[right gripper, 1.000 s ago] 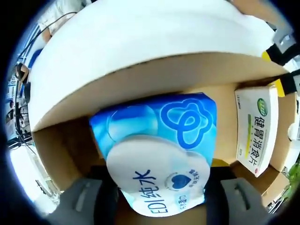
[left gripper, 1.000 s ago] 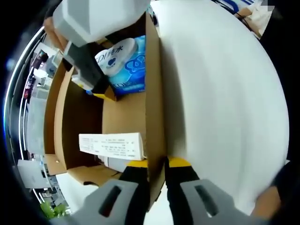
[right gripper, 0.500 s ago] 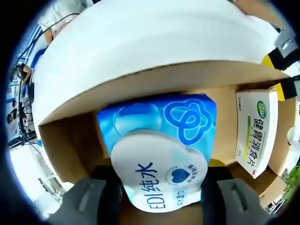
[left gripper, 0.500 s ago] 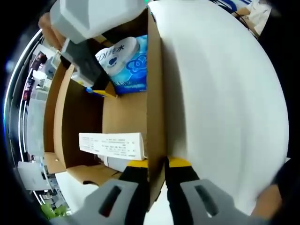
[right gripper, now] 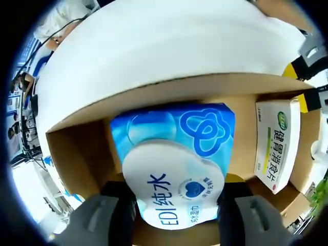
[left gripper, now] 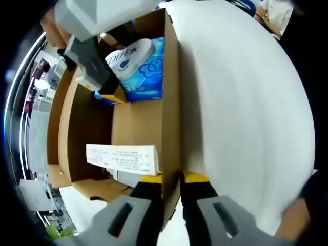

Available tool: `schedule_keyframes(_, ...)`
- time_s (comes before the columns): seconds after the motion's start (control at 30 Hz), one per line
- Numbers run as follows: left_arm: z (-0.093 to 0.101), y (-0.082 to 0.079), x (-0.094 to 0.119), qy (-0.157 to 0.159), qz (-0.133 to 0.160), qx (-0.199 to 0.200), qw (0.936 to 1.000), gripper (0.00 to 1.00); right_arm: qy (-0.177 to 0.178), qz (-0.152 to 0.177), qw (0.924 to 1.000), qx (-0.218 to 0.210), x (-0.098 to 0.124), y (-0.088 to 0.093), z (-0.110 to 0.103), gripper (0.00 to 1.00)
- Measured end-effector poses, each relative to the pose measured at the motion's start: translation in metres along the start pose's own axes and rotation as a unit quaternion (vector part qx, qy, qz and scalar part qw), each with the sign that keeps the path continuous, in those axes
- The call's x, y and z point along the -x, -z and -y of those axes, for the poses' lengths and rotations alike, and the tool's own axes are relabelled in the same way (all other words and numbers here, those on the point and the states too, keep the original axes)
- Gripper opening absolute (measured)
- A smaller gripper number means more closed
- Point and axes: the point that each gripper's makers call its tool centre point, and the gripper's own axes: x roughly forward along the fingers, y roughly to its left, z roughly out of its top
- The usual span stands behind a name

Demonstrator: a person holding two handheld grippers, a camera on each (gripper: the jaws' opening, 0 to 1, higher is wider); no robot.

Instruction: Operate the shoe box by opening the lid, removing the specified soft item, and placing it in the target area until the item is outside and the box remains undamaged.

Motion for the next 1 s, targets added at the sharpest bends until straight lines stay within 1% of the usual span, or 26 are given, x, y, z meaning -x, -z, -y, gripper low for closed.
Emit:
schedule_keyframes(0.17, 0.0, 0.0, 0.0, 0.002, 0.001, -0.003, 1.0, 0.1, -0.008, -0.001, 1.0, -0.002, 0.004, -0.001, 0.0, 0.63)
schedule_keyframes(0.4, 0.0, -0.001, 0.0, 0.002, 0.002, -0.004, 1.0, 0.1, 0.003, -0.001, 1.0, -0.009, 0.018, -0.001, 0.005, 0.62)
schedule_keyframes(0.63, 0.001, 0.0, 0.0, 0.003, 0.003, -0.007, 1.0, 0.1, 0.003, -0.003, 0.9998, -0.018, 0.029, -0.003, 0.005, 0.61)
schedule_keyframes(0.77, 0.002, -0.001, 0.001, 0.003, 0.003, -0.008, 1.0, 0.1, 0.01, -0.006, 0.9996, -0.025, 0.04, -0.003, 0.005, 0.6)
schedule_keyframes(1.0, 0.004, -0.001, 0.001, 0.004, 0.004, -0.011, 0.9999, 0.1, 0.014, -0.014, 0.999, -0.041, 0.049, -0.002, 0.004, 0.6)
